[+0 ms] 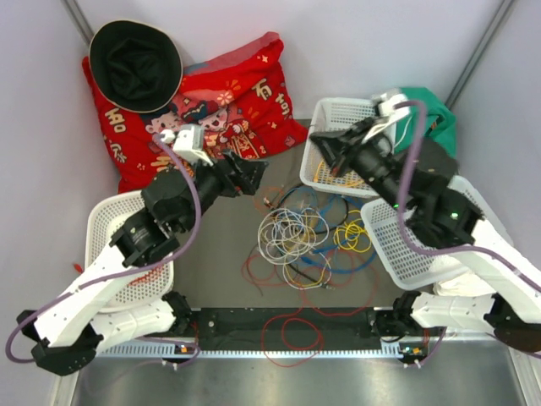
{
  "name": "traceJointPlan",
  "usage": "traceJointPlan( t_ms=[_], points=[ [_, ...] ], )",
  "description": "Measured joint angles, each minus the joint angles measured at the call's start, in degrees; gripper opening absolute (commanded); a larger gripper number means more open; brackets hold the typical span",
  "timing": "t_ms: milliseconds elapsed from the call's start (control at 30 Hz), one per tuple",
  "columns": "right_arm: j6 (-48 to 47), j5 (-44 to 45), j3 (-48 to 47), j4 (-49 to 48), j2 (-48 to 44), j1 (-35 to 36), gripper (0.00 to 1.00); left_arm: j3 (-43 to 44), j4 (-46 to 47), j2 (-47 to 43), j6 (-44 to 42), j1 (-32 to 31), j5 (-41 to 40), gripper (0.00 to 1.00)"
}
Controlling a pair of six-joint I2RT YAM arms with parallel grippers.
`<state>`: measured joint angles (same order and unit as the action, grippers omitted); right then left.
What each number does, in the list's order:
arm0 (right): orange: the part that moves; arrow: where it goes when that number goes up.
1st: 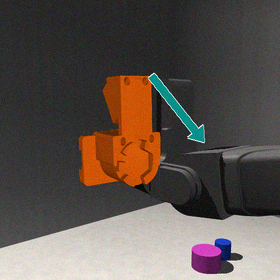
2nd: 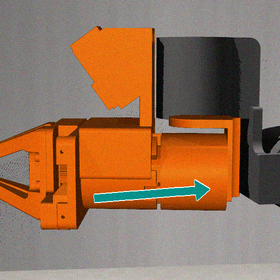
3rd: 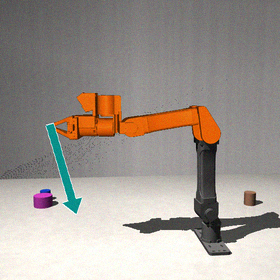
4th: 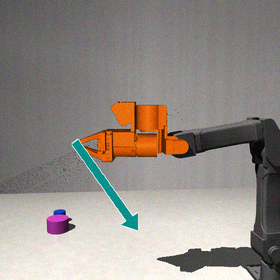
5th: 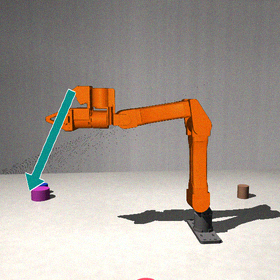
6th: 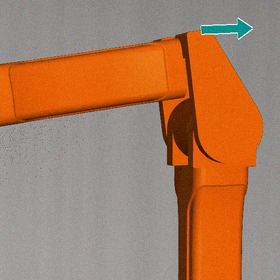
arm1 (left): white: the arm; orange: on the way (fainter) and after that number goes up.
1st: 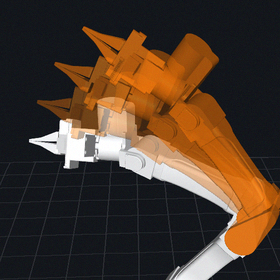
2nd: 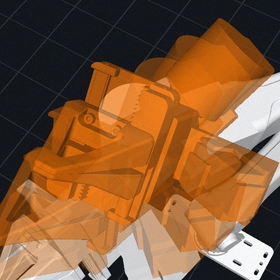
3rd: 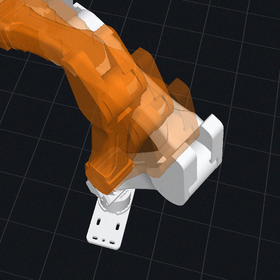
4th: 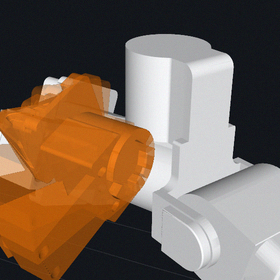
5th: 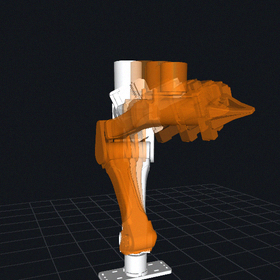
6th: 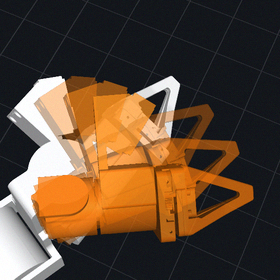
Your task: Untangle the cables
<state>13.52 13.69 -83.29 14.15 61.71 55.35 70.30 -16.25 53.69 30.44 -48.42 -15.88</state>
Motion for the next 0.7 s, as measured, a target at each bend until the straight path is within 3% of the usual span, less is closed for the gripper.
traceJointPlan(
  t_ms=[200,333,533,700],
  points=[
    [-2.6,6.36,-12.72,7.41,-1.29,0.0,0.0,-6.16,-3.56,-6.78,2.49,0.0,-10.95,0.98],
    [-3.21,8.52,-16.65,11.47,-1.33,0.0,0.0,-12.39,-3.56,-10.23,3.76,0.0,-13.35,0.98],
    [-5.55,13.07,-20.68,17.22,-0.85,0.0,0.0,-20.96,-2.36,-12.31,5.46,0.0,-12.63,0.99],
    [-5.97,14.49,-25.07,20.24,-0.33,0.0,0.0,-30.23,10.45,-12.02,3.85,0.0,-4.5,0.99]
  ],
)
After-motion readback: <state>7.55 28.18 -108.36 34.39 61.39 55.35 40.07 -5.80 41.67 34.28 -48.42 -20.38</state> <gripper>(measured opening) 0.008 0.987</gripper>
